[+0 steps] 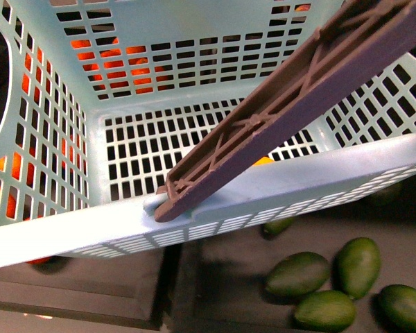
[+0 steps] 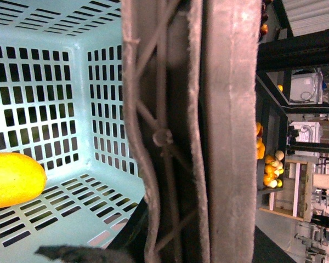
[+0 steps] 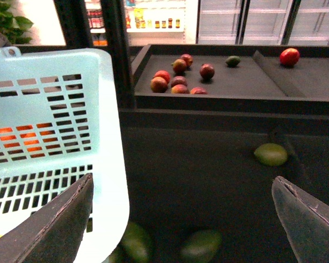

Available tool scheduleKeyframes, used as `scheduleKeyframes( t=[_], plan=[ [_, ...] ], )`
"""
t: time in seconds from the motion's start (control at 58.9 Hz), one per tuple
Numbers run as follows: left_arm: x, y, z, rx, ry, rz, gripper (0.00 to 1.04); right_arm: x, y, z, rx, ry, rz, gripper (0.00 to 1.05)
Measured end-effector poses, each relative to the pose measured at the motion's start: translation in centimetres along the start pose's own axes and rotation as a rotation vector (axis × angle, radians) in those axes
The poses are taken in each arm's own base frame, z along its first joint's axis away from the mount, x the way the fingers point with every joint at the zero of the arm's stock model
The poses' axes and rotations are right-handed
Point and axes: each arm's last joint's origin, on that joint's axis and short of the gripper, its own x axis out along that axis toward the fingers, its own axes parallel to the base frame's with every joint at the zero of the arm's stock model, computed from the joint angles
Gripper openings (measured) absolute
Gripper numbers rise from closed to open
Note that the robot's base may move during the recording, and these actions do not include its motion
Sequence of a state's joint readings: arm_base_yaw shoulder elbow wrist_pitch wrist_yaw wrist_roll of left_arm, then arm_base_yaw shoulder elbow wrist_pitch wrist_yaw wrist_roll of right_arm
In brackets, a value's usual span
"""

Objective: Pick mango and avocado into basket

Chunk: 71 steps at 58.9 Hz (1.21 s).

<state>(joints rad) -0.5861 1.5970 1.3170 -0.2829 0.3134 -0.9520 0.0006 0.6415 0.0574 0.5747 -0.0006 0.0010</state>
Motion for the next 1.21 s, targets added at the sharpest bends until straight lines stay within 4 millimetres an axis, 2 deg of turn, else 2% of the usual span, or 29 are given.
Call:
scheduleKeyframes(
  t=[0.322,0.441,0.492,0.543,0.713,0.883,1.018,1.205],
  plan=[
    [-0.3,0.3,0.5,0.012,-0.036,0.018,0.16,0.0,0.0,0.0,0.009,0.008,-0.008,0.96],
    [-0.3,0.2,0.4,0.007,-0.023,0.009,0.16,1.3,-0.9,0.5,0.168,0.340,-0.366,0.96],
    [-0.2,0.0,0.2,0.010,-0.005,-0.002,0.16,1.4,-2.2,-0.4,0.255,0.479,-0.459,0.96],
    [-0.2,-0.1,0.0,0.004,0.004,-0.008,0.16,2.0,-4.1,-1.2,0.325,0.506,-0.479,0.96],
    [-0.1,-0.2,-0.1,0.001,0.013,-0.014,0.16,3.8,-8.3,-3.0,0.288,0.508,-0.378,0.96],
    [-0.1,-0.1,0.1,0.000,-0.007,0.000,0.16,5.7,-11.7,-7.1,0.133,0.655,-0.256,0.96],
    [-0.2,-0.1,0.1,0.008,-0.012,0.003,0.16,6.8,-12.6,-10.5,0.025,0.785,-0.129,0.96],
    [-0.2,-0.1,0.1,0.004,-0.001,-0.005,0.16,8.2,-12.3,-13.9,-0.116,0.907,0.038,0.96]
  ],
)
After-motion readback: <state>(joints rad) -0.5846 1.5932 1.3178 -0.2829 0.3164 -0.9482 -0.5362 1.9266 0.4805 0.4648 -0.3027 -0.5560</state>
